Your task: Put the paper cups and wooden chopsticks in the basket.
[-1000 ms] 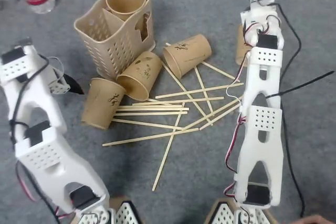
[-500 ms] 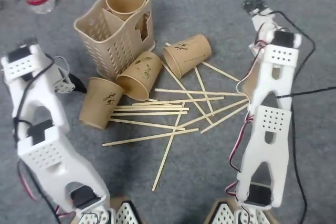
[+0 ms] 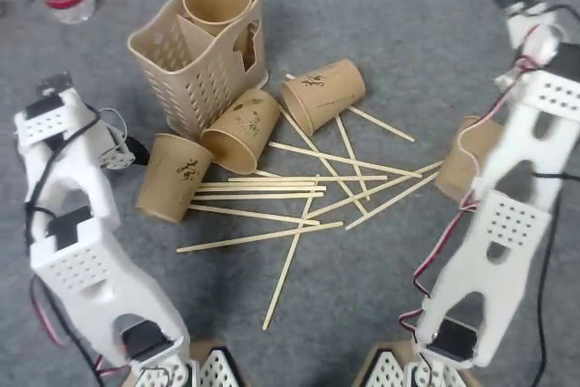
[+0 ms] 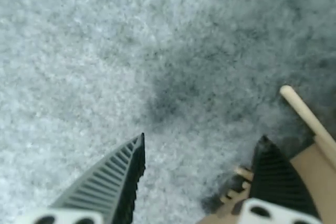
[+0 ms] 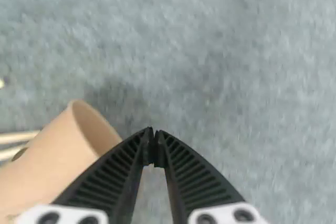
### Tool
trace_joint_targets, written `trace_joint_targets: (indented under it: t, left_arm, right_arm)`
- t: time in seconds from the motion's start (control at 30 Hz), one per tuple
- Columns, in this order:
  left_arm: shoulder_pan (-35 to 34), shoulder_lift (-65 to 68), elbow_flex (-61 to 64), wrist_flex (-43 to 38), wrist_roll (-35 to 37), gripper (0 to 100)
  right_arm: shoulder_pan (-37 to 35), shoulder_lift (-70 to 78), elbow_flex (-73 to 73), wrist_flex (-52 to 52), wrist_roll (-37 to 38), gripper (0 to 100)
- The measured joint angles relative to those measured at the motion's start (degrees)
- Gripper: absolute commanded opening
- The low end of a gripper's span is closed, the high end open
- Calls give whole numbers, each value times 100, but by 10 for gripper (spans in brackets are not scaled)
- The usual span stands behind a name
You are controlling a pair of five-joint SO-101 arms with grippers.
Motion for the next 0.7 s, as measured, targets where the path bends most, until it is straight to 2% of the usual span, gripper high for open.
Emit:
trace_joint_targets:
  t: [0.2, 0.3, 0.37, 0.4, 0.6, 0.7]
  left_arm:
    - [0, 0, 97, -132, 0, 312]
    - [0, 0, 167, -176, 0, 312]
    - [0, 0, 290, -264, 53, 312]
    - [0, 0, 352, -325, 88, 312]
    - [0, 0, 475, -519, 123, 312]
    - [0, 0, 475, -519, 123, 312]
  right_arm:
    - [105, -1398, 2514, 0, 730, 14]
    - [123, -2031, 3490, 0, 1037, 127]
    - [167, -2330, 3789, 0, 1169, 222]
    - [202, -2426, 3833, 0, 1204, 239]
    - [290, -2541, 3903, -26, 1301, 225]
    - [273, -2462, 3903, 9, 1758, 247]
